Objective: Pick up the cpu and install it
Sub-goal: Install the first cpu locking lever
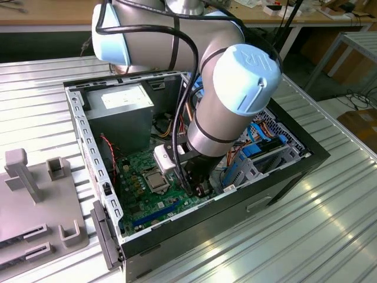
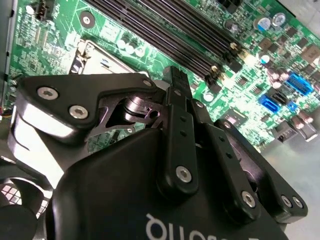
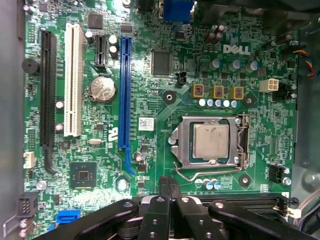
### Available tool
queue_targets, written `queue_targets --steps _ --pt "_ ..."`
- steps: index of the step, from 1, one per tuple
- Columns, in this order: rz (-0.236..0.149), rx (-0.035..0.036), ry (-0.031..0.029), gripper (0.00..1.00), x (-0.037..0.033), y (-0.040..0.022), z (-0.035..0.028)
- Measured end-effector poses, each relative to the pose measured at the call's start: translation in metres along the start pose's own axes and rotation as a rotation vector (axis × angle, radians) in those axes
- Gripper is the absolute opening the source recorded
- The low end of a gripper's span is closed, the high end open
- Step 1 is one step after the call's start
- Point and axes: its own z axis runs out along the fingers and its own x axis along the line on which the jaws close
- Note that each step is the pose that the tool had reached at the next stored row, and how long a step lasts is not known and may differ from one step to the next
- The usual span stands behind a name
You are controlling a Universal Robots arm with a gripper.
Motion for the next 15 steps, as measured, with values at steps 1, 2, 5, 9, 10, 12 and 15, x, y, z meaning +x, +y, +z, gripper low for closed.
queue_targets --steps 1,2,5,9,10,12,15 --pt "0.000 0.0001 -0.0041 0.11 0.0001 0.0000 0.0008" --pt "0.000 0.0004 -0.0058 0.11 0.0003 0.0000 0.0017" --pt "0.000 0.0002 -0.0097 0.11 0.0008 0.0000 0.0040" --pt "-0.003 0.0028 -0.0696 0.11 0.0010 0.0000 0.0046" --pt "-0.003 0.0034 -0.0835 0.11 0.0011 0.0001 0.0047" --pt "-0.004 0.0042 -0.0964 0.11 0.0014 0.0001 0.0046" --pt "-0.004 0.0030 -0.0971 0.11 0.0046 0.0002 0.0043"
